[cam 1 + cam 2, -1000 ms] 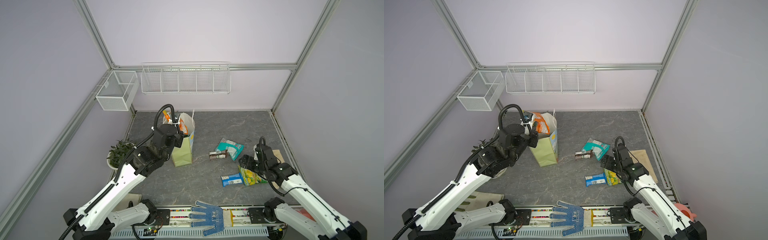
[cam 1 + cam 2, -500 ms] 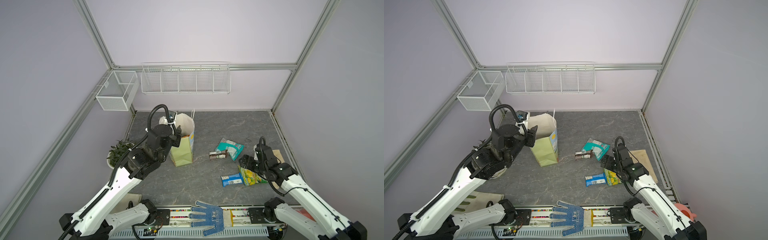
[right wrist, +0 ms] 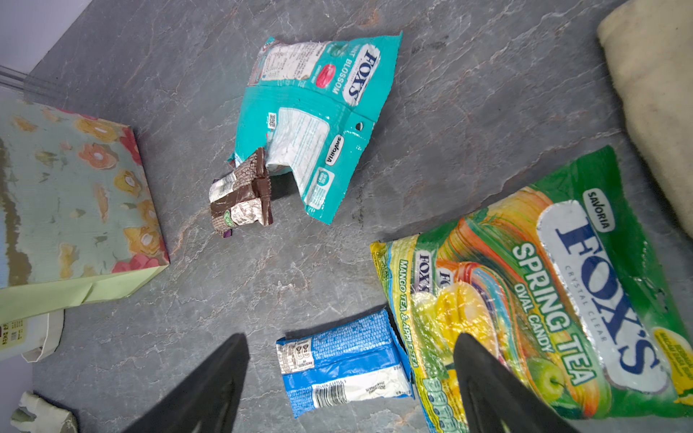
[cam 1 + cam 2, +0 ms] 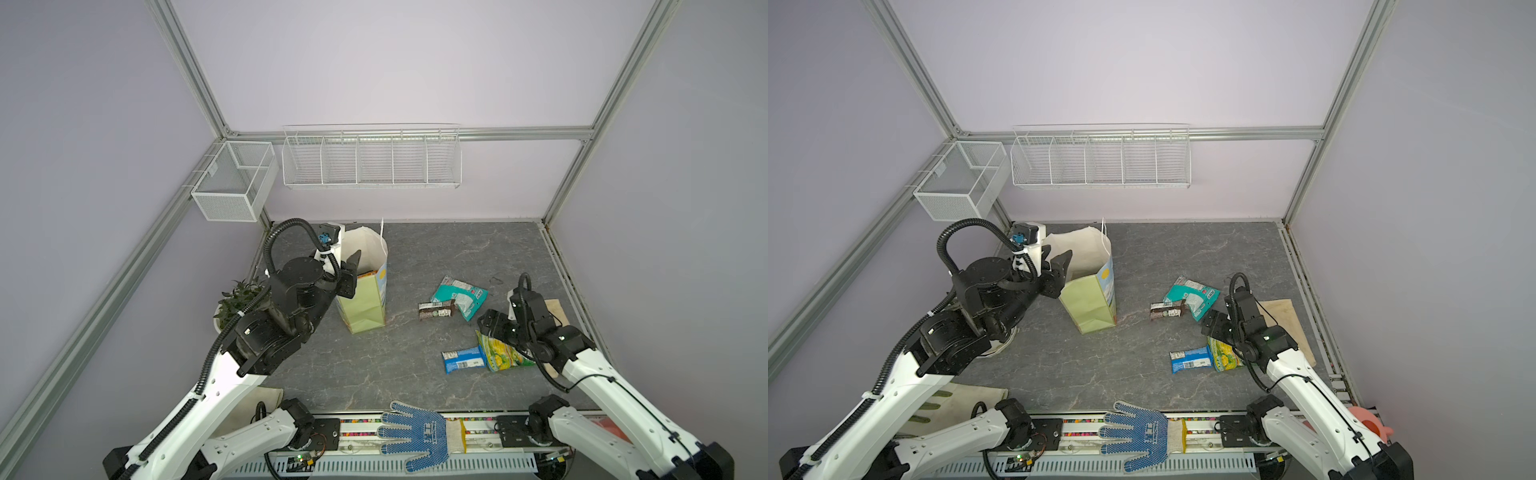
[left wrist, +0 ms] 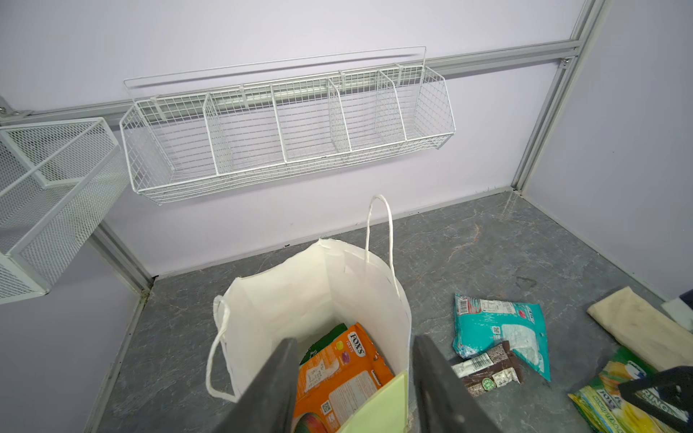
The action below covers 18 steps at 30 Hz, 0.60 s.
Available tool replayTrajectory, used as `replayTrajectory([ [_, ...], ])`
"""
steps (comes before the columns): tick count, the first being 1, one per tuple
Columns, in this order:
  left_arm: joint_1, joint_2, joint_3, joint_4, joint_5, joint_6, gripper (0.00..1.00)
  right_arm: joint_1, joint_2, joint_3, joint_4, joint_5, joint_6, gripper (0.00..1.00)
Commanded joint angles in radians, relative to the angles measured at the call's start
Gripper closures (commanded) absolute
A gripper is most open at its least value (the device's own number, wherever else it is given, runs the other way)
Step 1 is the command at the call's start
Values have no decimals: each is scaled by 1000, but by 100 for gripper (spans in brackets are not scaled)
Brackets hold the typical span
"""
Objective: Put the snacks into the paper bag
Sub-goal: 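Withdraw the open left gripper from the bag toward the table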
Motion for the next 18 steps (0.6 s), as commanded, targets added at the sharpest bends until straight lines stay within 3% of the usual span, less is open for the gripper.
replayTrajectory([
  [1, 4, -9, -33, 22, 68, -20, 50, 7, 0, -3, 1, 4, 2, 12],
  [13, -13, 5, -98, 67, 208, -63, 49, 11, 3, -4, 1, 6, 6, 12],
  [18, -82, 34, -101, 66, 191, -32, 49, 14, 8, -4, 0, 6, 6, 11],
])
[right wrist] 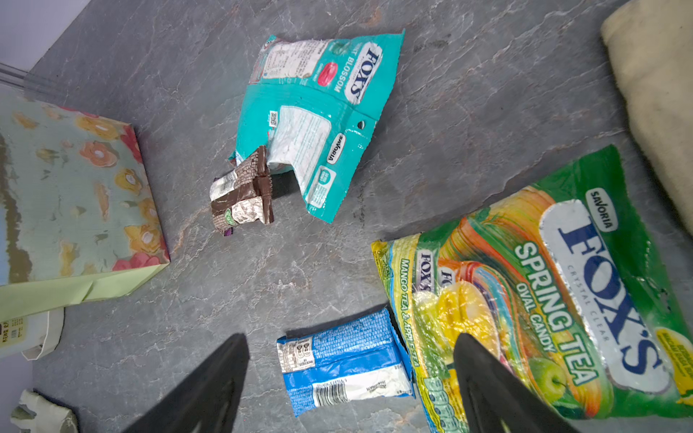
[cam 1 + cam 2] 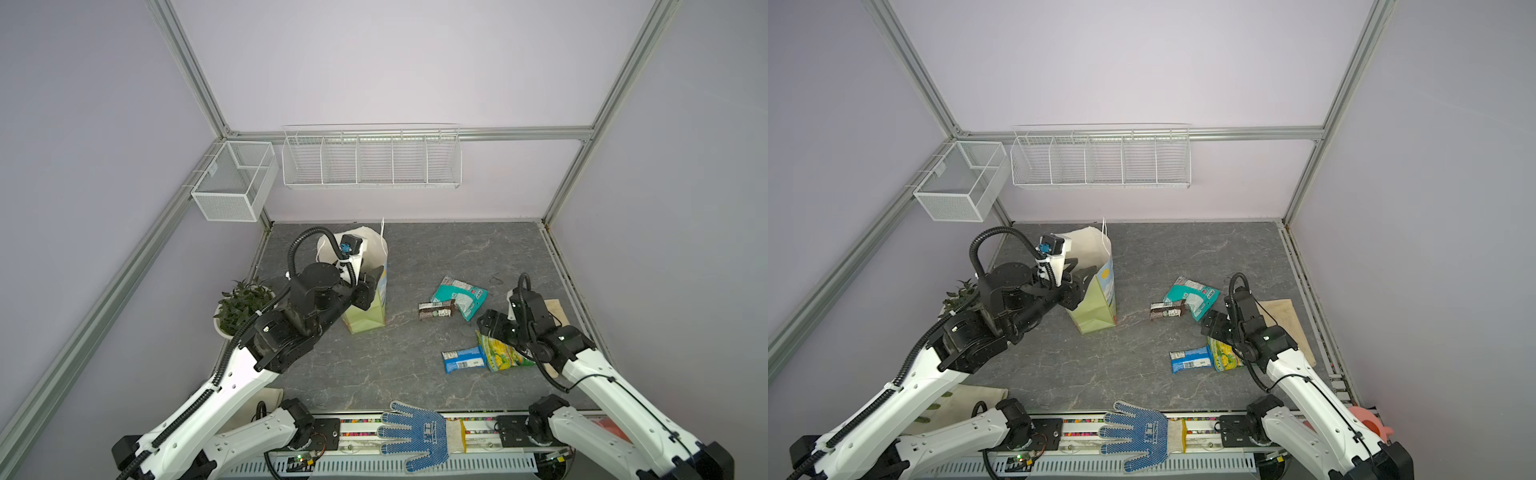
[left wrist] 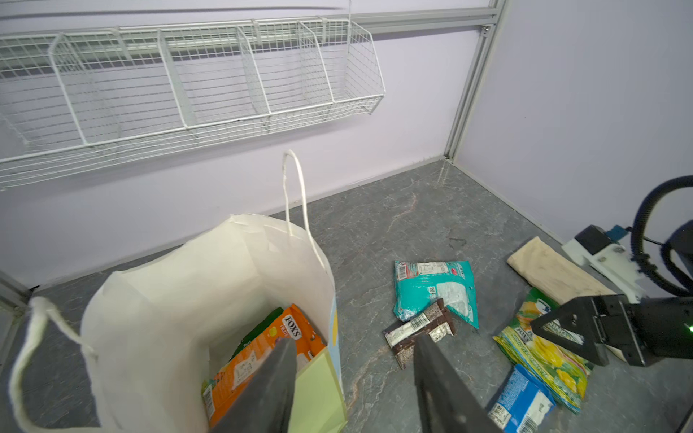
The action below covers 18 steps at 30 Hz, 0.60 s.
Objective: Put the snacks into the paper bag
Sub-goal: 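Withdraw the open left gripper from the bag toward the table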
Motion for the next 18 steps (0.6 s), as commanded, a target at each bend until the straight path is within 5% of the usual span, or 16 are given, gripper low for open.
replayTrajectory([
  [1, -46, 18, -12, 19, 16, 19, 49, 7, 9, -5, 0, 6, 6, 12],
  [18, -98, 99, -43, 61, 178, 5, 48, 9, 6, 8, -8, 13, 4, 11],
])
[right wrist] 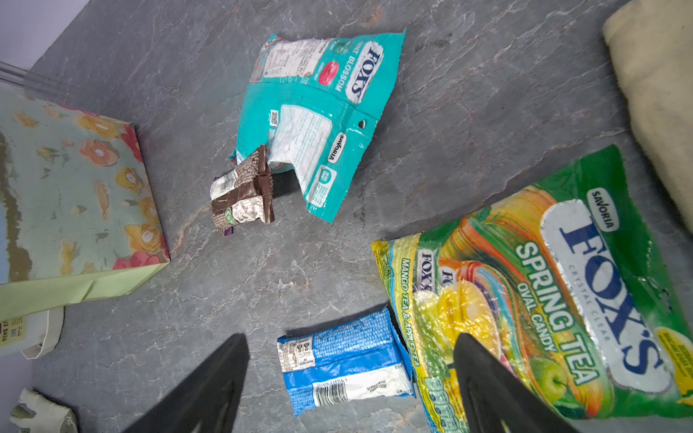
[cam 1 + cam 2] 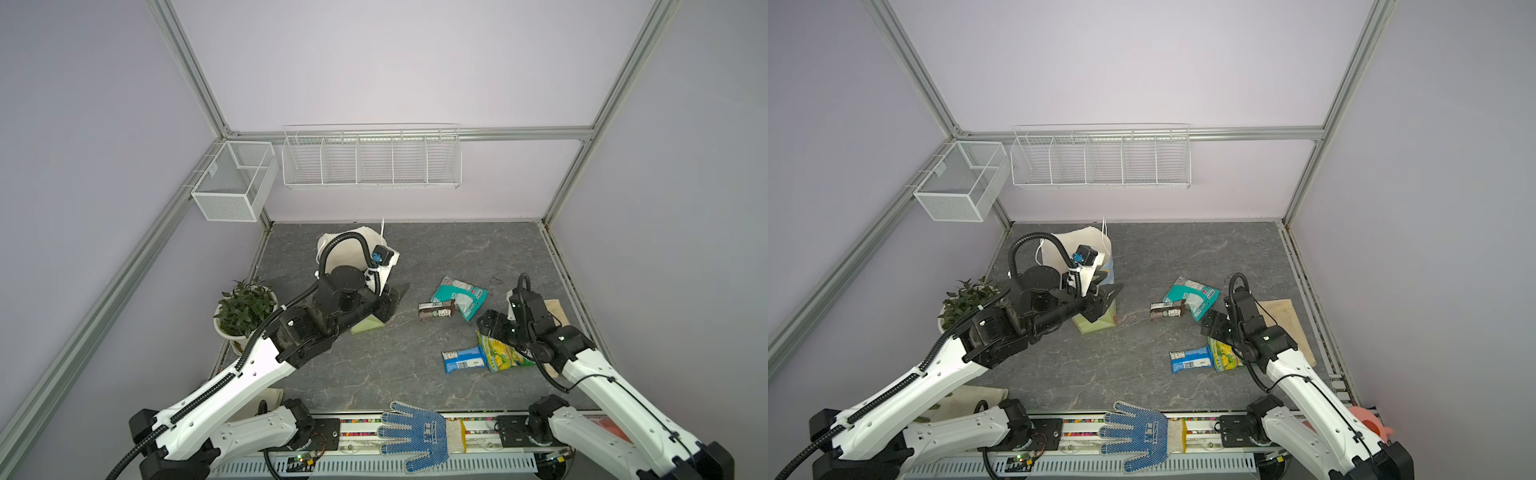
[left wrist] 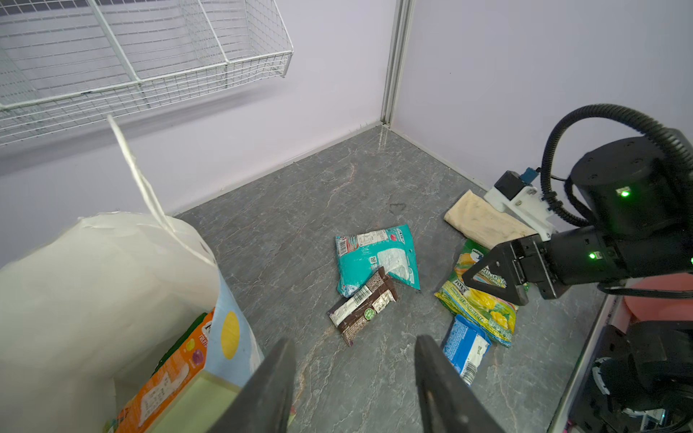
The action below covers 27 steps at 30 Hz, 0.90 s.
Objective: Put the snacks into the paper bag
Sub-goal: 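Withdraw the open left gripper from the bag toward the table, then reach the right gripper toward the blue biscuit packet while the left gripper waits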
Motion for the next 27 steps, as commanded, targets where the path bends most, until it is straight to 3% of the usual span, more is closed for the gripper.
replayTrajectory([
  [1, -16, 30, -20, 21, 46, -1, 48, 10, 9, 9, -9, 12, 4, 12],
  [14, -39, 76, -46, 34, 39, -15, 48, 35, 24, 15, -31, -39, -3, 11],
  [27, -66, 74, -186, 114, 52, -89, 48, 171, 45, 26, -157, 126, 309, 11],
])
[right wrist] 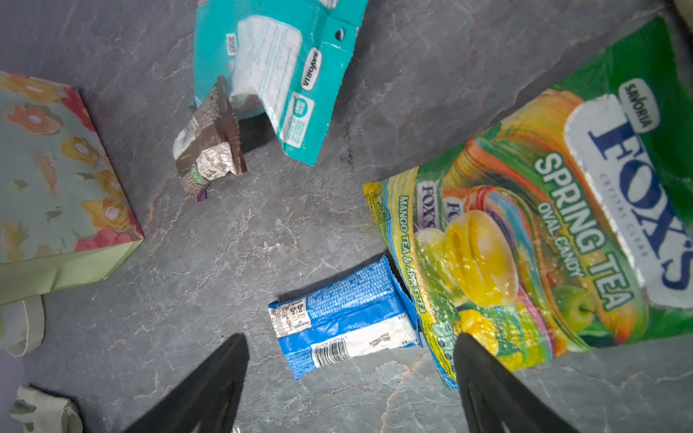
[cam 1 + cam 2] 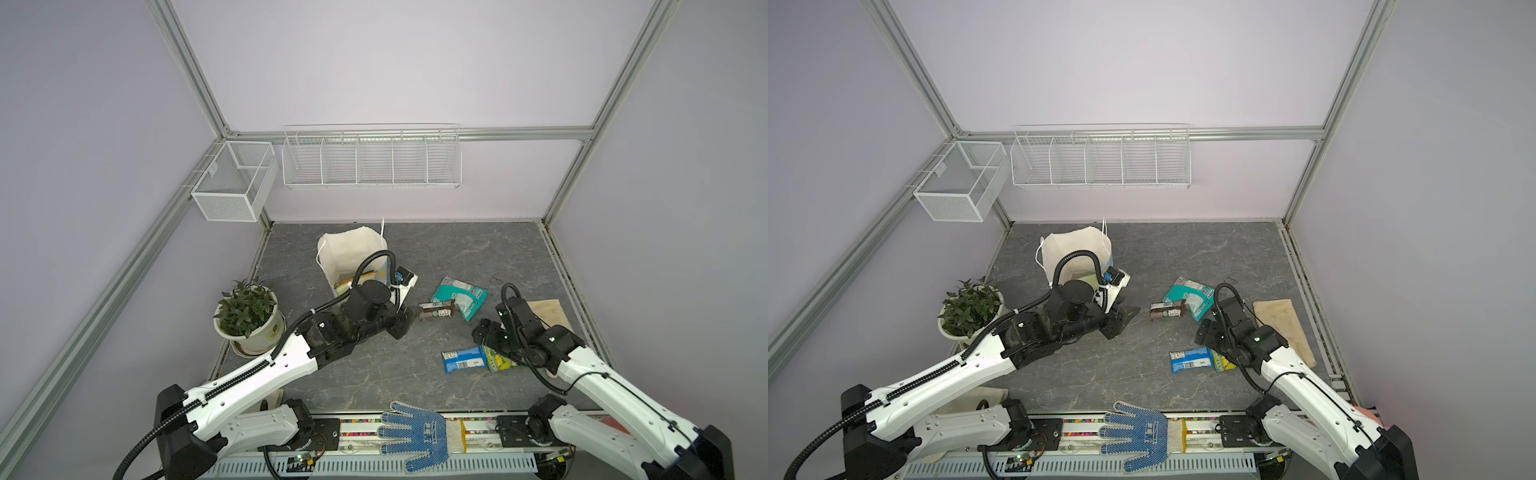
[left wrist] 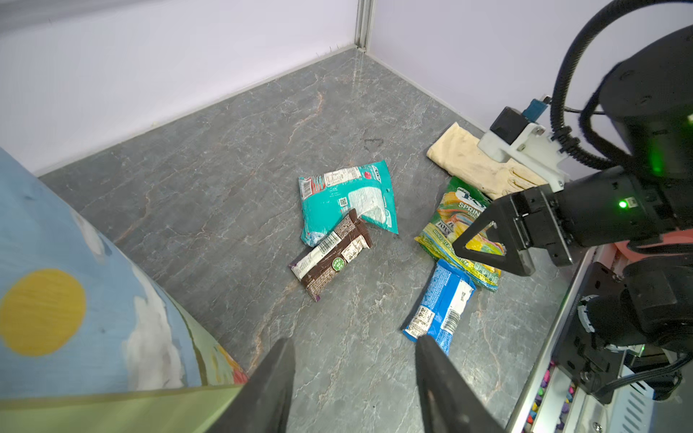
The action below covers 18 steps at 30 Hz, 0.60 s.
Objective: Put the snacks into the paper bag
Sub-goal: 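Reach the right gripper toward the blue biscuit packet while the left gripper waits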
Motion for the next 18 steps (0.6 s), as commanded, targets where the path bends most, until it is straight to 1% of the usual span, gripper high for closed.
replayTrajectory([
  [1, -13, -6, -31, 46, 9, -35, 48, 32, 21, 33, -65, 72, 123, 12],
  [5, -32, -12, -77, 71, 3, -58, 48, 66, 103, 86, -122, 96, 184, 11],
  [9, -51, -16, -113, 77, -20, -76, 48, 127, 208, 149, -150, 115, 214, 11],
  [14, -66, -33, -170, 106, -28, -111, 48, 179, 284, 143, -78, 100, 292, 11],
  [18, -77, -60, -218, 120, -39, -139, 48, 189, 325, 123, -23, 82, 355, 11],
])
